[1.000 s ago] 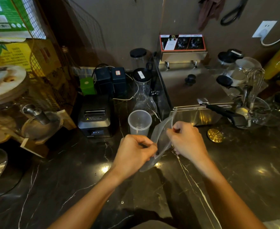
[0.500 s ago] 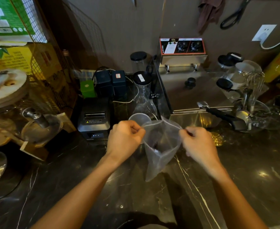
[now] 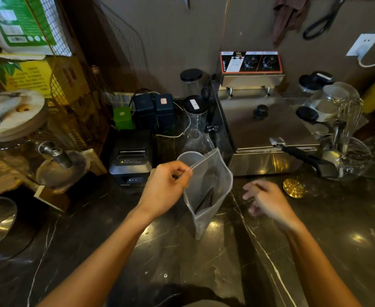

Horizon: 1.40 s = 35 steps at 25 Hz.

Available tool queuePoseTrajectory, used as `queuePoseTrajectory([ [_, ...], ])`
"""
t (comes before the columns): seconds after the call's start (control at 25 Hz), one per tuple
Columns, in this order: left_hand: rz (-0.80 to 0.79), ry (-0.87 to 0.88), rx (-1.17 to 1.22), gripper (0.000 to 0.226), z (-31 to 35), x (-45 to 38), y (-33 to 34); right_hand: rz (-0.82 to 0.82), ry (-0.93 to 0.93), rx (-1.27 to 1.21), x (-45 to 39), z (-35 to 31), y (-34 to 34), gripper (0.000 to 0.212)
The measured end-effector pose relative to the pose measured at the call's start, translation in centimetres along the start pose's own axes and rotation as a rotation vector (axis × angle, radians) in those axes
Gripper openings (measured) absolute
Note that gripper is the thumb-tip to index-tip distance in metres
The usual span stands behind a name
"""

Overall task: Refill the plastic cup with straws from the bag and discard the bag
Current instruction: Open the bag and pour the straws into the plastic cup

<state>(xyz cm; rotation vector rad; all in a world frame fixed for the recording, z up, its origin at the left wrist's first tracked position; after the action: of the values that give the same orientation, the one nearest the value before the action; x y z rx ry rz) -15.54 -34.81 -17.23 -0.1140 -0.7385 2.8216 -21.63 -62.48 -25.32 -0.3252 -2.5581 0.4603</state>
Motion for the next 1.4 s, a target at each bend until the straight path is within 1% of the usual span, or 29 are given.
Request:
queuePoseTrajectory([
  [0.04, -0.024, 0.002, 0.026, 0.014, 0.3, 0.1, 0.2, -0.059, 0.059, -0.002, -0.6, 1.8, 1.3, 0.017],
  [0.12, -0.063, 0.000, 0.087, 0.013, 1.1, 0.3, 0.7, -0.182, 0.153, -0.054, -1.1, 5.1, 4.6, 0.025],
  [0.16, -0.085, 0.002, 0.111, 0.012, 1.5, 0.4, 0.9, -0.219, 0.179, -0.101, -1.2, 6.4, 6.1, 0.026],
  [0.24, -0.117, 0.050, 0.127, 0.011, 2.9, 0.6, 1.2, -0.242, 0.202, -0.260, -1.0, 7.8, 8.5, 0.021],
  [0.28, -0.128, 0.090, 0.126, 0.010, 3.8, 0.6, 1.1, -0.244, 0.206, -0.353, -0.7, 7.8, 9.2, 0.020],
  [0.36, -0.141, 0.152, 0.148, 0.010, 5.4, 0.6, 0.7, -0.281, 0.186, -0.515, 0.1, 7.0, 10.3, 0.023],
  [0.44, -0.156, 0.173, 0.197, 0.012, 6.7, 0.5, 0.2, -0.327, 0.147, -0.665, 0.6, 5.6, 10.8, 0.027],
  [0.56, -0.167, 0.218, 0.265, 0.015, 8.5, 0.0, -1.4, -0.293, 0.245, -0.833, 0.1, 5.5, 10.9, 0.035],
  [0.6, -0.164, 0.253, 0.277, 0.016, 9.3, -0.2, -2.1, -0.304, 0.256, -0.873, -0.2, 5.2, 11.0, 0.031],
  [0.68, -0.136, 0.323, 0.283, 0.017, 10.7, -1.0, -3.9, -0.306, 0.205, -0.927, -0.8, 3.7, 10.2, 0.010],
  [0.72, -0.106, 0.347, 0.282, 0.018, 11.2, -1.4, -5.0, -0.304, 0.140, -0.941, -1.1, 2.5, 9.3, 0.025],
  [0.76, -0.069, 0.359, 0.282, 0.019, 11.5, -1.9, -6.0, -0.307, 0.074, -0.924, -1.1, 1.3, 8.3, 0.032],
  [0.88, 0.074, 0.327, 0.284, 0.021, 10.8, -3.8, -8.4, -0.198, -0.117, -0.786, -0.8, -2.5, 4.1, 0.021],
  [0.96, 0.182, 0.252, 0.287, 0.020, 9.2, -5.1, -9.5, -0.095, -0.195, -0.721, -0.7, -4.4, 1.2, 0.020],
  [1.04, 0.258, 0.199, 0.233, 0.016, 7.5, -6.3, -10.2, 0.006, -0.264, -0.634, -0.7, -6.0, -1.4, 0.022],
  [1.16, 0.240, 0.161, 0.163, 0.011, 4.9, -7.9, -9.6, 0.116, -0.328, -0.516, -0.9, -8.3, -4.2, 0.018],
  [1.28, 0.210, 0.127, 0.123, 0.008, 2.5, -9.3, -8.3, 0.170, -0.365, -0.438, -1.6, -9.6, -5.8, 0.012],
  [1.32, 0.190, 0.110, 0.146, 0.008, 1.7, -9.7, -7.7, 0.185, -0.379, -0.400, -1.9, -9.9, -6.2, 0.013],
  [1.4, 0.126, 0.069, 0.220, 0.018, 0.2, -10.1, -6.1, 0.224, -0.400, -0.328, -2.6, -10.0, -6.8, 0.018],
])
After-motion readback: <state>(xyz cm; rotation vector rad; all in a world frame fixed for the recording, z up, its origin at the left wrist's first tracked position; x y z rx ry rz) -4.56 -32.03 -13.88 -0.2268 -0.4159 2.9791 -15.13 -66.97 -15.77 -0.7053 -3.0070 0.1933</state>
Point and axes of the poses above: each hand's wrist, its own x-axis away from the middle knuckle, its own y-axis out of the palm, z = x × y, the point moved 10 cm from there along -x, towards the middle knuckle, and after that the axes turned 3 degrees about -x, right-handed, at the moved point
